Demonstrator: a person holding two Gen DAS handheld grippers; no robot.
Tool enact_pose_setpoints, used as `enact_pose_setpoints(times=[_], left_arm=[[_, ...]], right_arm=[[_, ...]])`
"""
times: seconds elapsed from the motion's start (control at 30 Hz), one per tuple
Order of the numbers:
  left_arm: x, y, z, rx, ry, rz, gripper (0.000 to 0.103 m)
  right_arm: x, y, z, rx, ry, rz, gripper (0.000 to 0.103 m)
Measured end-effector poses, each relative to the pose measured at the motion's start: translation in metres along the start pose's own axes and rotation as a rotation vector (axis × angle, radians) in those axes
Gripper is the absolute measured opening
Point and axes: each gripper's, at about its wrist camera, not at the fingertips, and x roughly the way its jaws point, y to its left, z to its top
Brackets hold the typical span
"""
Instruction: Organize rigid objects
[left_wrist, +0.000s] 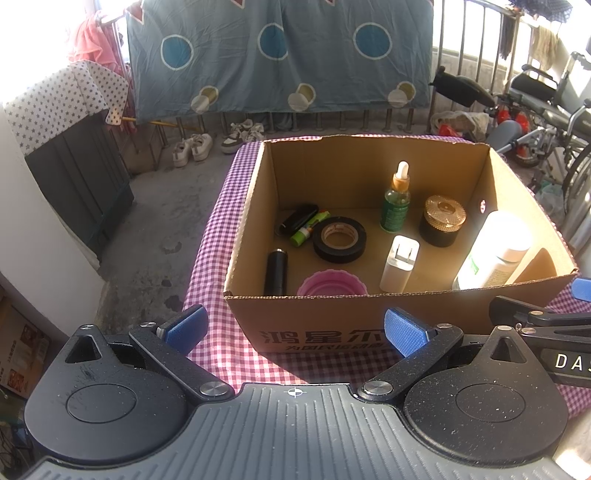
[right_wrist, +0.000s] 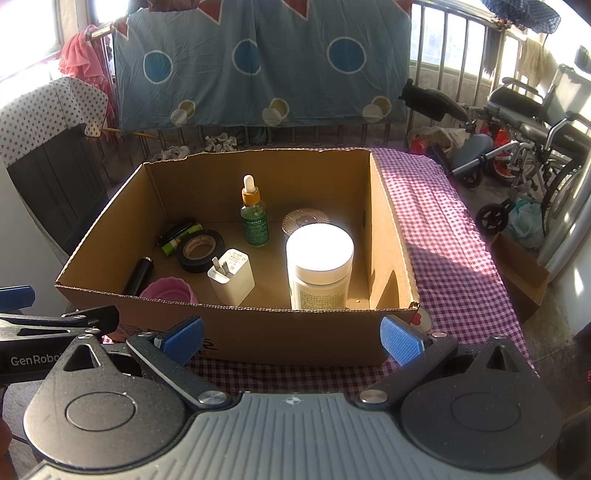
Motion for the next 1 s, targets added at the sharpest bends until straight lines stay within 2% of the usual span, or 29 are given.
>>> enact_pose_setpoints(times=[1.0], left_arm=[[0.0001, -0.0021, -0.0007, -0.009, 0.006, 0.0, 0.102]], right_arm=[[-0.0001, -0.0015, 0.0002, 0.007, 0.002, 0.003, 0.103]])
